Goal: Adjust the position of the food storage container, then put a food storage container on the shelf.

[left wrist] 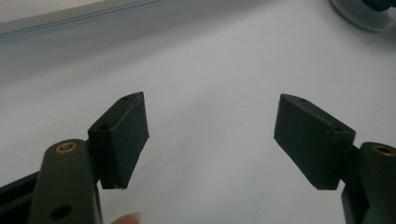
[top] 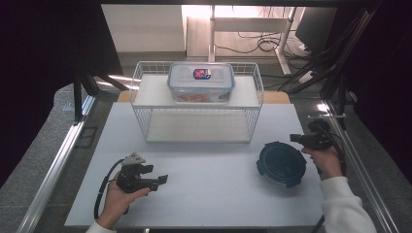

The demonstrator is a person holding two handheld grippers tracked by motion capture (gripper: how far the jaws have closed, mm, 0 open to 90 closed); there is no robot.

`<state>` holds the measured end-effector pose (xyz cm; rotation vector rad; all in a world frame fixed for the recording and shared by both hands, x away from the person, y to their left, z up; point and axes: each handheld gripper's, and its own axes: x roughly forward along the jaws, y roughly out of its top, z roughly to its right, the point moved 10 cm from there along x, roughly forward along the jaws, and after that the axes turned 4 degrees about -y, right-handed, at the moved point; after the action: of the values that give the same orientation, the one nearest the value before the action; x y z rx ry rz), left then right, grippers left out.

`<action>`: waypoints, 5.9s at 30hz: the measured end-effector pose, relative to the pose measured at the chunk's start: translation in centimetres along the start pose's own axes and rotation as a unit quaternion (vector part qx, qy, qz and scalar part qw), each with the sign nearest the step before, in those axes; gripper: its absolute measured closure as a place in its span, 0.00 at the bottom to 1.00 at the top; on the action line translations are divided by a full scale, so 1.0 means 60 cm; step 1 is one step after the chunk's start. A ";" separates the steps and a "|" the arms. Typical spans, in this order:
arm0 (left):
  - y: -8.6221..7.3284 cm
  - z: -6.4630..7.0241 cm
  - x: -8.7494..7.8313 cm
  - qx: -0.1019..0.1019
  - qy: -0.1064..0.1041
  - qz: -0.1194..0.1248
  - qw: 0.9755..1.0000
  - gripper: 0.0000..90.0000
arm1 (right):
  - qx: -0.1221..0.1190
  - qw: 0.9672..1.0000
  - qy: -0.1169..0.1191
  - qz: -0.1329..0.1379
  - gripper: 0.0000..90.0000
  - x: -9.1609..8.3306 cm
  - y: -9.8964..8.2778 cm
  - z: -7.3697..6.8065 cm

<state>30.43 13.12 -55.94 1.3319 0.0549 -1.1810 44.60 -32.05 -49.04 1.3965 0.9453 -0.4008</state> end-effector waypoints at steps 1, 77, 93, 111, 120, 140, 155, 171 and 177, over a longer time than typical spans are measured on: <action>0.000 0.001 0.000 -0.001 -0.001 0.000 1.000 0.28 | 0.001 1.000 -0.005 -0.006 0.99 -0.005 -0.010 0.009; 0.005 -0.015 -0.005 -0.022 0.001 0.006 1.000 0.29 | -0.128 0.981 0.094 -0.109 0.99 0.010 -0.146 -0.194; 0.005 -0.016 -0.004 -0.023 0.003 0.005 1.000 0.29 | -0.153 0.972 0.141 -0.105 0.99 0.026 -0.145 -0.270; 0.004 -0.016 -0.004 -0.021 0.003 0.004 1.000 0.29 | -0.168 0.963 0.187 -0.094 0.99 0.043 -0.144 -0.337; 0.004 -0.013 -0.008 -0.021 0.001 0.008 1.000 0.29 | -0.128 0.968 0.209 -0.057 0.99 0.036 -0.141 -0.320; 0.014 -0.001 -0.019 -0.056 -0.001 0.026 0.998 0.25 | -0.039 0.979 0.198 0.034 0.40 0.005 -0.131 -0.278; 0.018 0.018 -0.013 -0.072 -0.012 0.021 0.997 0.15 | -0.035 0.976 0.211 0.032 0.21 0.014 -0.136 -0.287; 0.037 0.042 0.011 -0.102 -0.057 0.017 0.993 0.11 | -0.032 0.974 0.220 0.040 0.20 0.010 -0.131 -0.302; 0.042 0.055 0.025 -0.113 -0.073 0.011 0.991 0.10 | -0.037 0.973 0.228 0.024 0.17 0.017 -0.136 -0.320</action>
<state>30.95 9.16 -54.06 1.0427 0.0660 -1.2128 32.98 -15.16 -53.20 1.4688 1.2800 -0.0021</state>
